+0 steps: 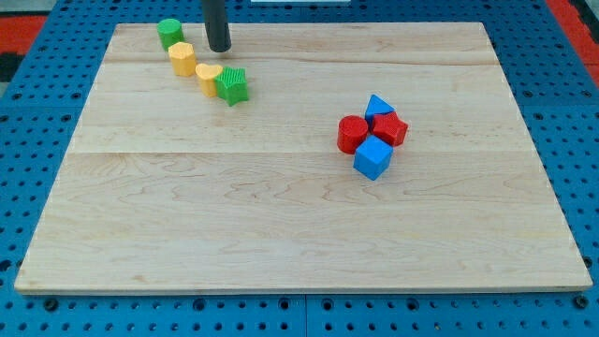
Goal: Point your arm to the green star
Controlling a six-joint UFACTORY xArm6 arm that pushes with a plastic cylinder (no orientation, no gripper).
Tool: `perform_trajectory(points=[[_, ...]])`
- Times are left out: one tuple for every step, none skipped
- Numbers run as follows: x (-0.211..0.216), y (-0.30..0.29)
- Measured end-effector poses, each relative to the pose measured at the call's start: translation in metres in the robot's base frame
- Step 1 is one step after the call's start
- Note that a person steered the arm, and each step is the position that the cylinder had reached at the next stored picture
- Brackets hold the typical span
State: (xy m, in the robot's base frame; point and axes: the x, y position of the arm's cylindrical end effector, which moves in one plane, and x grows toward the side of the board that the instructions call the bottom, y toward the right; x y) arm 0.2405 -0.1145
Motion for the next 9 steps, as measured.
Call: perform_trajectory(points=[[0.000, 0.000], [0.000, 0.009], [0.001, 0.036], [0.010, 0.064], [0.047, 0.066], [0.053, 0.086], [0.054, 0.098], [0.054, 0.105], [0.069, 0.103]])
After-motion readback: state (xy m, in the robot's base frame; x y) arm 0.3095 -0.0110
